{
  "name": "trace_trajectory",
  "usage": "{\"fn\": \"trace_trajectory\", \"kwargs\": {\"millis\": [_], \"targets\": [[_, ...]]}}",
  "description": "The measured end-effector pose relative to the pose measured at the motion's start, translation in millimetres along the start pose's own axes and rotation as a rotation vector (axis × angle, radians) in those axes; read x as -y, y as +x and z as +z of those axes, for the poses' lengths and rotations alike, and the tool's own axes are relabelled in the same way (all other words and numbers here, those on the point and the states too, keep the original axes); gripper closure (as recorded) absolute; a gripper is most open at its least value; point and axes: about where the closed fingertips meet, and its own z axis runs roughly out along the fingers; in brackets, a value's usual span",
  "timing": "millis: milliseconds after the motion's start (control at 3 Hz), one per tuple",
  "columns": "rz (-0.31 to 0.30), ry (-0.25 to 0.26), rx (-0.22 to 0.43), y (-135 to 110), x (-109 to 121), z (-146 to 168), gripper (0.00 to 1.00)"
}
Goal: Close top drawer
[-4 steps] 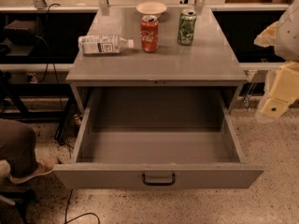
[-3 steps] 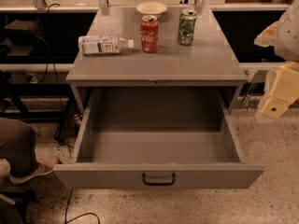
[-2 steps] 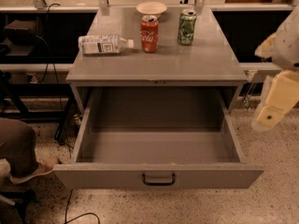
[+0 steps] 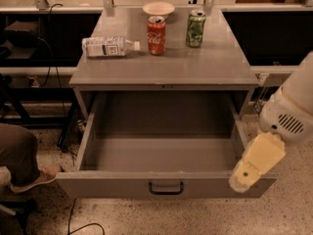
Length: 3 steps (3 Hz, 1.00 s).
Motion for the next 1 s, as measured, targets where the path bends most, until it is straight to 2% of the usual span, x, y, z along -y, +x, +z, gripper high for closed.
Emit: {"fn": "trace_trajectory", "kwargs": {"millis": [333,667,1000], "targets": [[0.061,-0.016,-0.006,3,-5,7,0.0],[0.046,-0.007,-0.002,1,-4,4,0.0],[0.074,0.003,-0.03,2,-6,32,0.18]]}}
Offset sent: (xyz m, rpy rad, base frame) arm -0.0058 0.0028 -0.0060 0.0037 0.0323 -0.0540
